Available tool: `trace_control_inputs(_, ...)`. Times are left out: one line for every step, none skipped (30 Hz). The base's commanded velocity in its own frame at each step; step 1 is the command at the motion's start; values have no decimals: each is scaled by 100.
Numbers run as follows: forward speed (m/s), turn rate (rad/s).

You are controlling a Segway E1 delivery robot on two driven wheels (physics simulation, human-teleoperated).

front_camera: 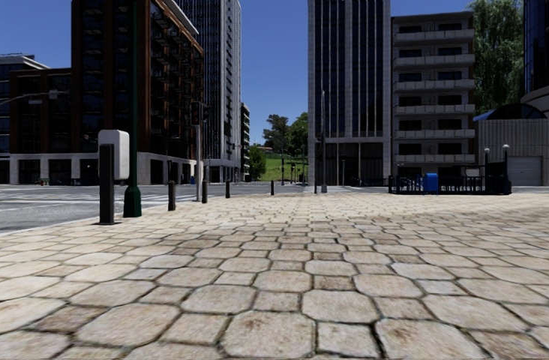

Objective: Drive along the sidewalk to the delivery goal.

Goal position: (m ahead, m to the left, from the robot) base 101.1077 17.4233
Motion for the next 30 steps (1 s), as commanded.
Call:
trace_control_inputs(200,0)
trace_control_inputs(200,0)
trace_control_inputs(200,0)
trace_control_inputs(200,0)
trace_control_inputs(200,0)
trace_control_inputs(200,0)
trace_control_inputs(200,0)
trace_control_inputs(200,0)
trace_control_inputs(200,0)
trace_control_inputs(200,0)
trace_control_inputs(200,0)
trace_control_inputs(200,0)
trace_control_inputs(200,0)
trace_control_inputs(200,0)
trace_control_inputs(200,0)
trace_control_inputs(200,0)
trace_control_inputs(200,0)
trace_control_inputs(200,0)
trace_control_inputs(200,0)
trace_control_inputs(200,0)
trace_control_inputs(200,0)
trace_control_inputs(200,0)
trace_control_inputs(200,0)
trace_control_inputs(200,0)
trace_control_inputs(200,0)
trace_control_inputs(200,0)
trace_control_inputs(200,0)
trace_control_inputs(200,0)
trace_control_inputs(200,0)
trace_control_inputs(200,0)
